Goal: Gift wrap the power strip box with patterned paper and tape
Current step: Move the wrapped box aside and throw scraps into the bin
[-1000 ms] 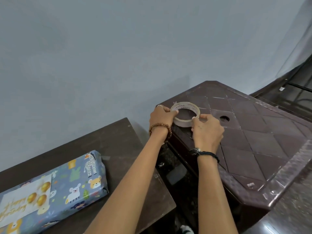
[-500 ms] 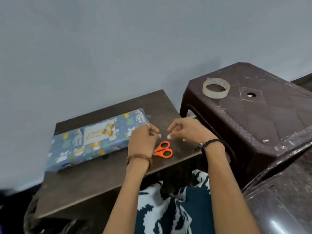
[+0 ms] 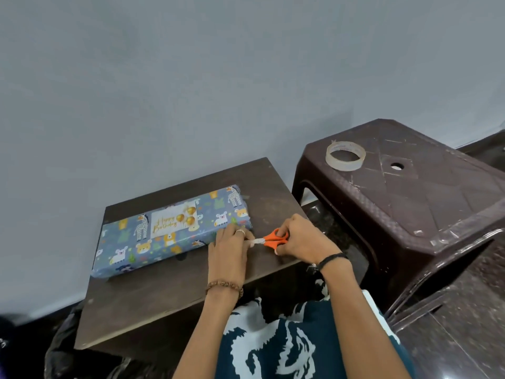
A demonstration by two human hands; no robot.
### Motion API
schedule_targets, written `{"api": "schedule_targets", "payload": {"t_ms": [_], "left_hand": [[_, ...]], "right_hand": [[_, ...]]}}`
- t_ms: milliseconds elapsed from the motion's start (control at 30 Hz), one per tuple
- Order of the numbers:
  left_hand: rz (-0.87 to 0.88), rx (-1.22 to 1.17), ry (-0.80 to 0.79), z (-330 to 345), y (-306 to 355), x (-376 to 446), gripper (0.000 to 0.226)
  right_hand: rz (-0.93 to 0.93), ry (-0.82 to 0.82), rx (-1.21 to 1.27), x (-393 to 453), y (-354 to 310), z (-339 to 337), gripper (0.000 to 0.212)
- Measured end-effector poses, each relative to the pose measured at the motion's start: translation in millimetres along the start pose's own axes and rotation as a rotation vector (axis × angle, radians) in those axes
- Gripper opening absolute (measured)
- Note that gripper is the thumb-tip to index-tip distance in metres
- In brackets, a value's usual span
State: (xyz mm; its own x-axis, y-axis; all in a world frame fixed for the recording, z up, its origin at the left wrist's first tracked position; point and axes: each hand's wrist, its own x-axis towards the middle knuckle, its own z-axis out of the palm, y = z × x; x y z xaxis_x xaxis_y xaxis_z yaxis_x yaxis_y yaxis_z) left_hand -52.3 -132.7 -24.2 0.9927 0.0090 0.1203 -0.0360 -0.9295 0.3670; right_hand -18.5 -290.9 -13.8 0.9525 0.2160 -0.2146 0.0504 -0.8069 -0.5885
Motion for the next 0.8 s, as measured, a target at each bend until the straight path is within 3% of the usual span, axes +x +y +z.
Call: {"api": "schedule_targets", "payload": {"t_ms": [100,200,267,367,433,533,800], "left_hand": [[0.071,-0.261,0.190,0,21,16,0.016],[-0.052,-0.726,0.369,1,62,38,0.040],[-0.213,-1.029,0.284,11,93,53,0.054],[-0.326,-1.287,-0.014,32,138,69,0.026],[-0.277,-1.298,-0.101,43,160,77,0.009],[-0.241,-1.255,-0.162,54,181,92,0.007],[-0.044,-0.888,-0.166,71,194,128,0.024]], "right_hand": [[0.039,0.102,0.202,-1,11,-14,0.033],[0.088,0.386,0.510,-3,15,-25,0.025],[0.166,0.643,0.641,-2,16,-32,0.024],[0.303,0.908,0.675,1,26,-42,0.028],[0.357,1.012,0.705,2,38,-50,0.025],[0.375,1.110,0.706,3,55,-62,0.018],[0.493,1.022,0.446,13,63,-62,0.027]]}}
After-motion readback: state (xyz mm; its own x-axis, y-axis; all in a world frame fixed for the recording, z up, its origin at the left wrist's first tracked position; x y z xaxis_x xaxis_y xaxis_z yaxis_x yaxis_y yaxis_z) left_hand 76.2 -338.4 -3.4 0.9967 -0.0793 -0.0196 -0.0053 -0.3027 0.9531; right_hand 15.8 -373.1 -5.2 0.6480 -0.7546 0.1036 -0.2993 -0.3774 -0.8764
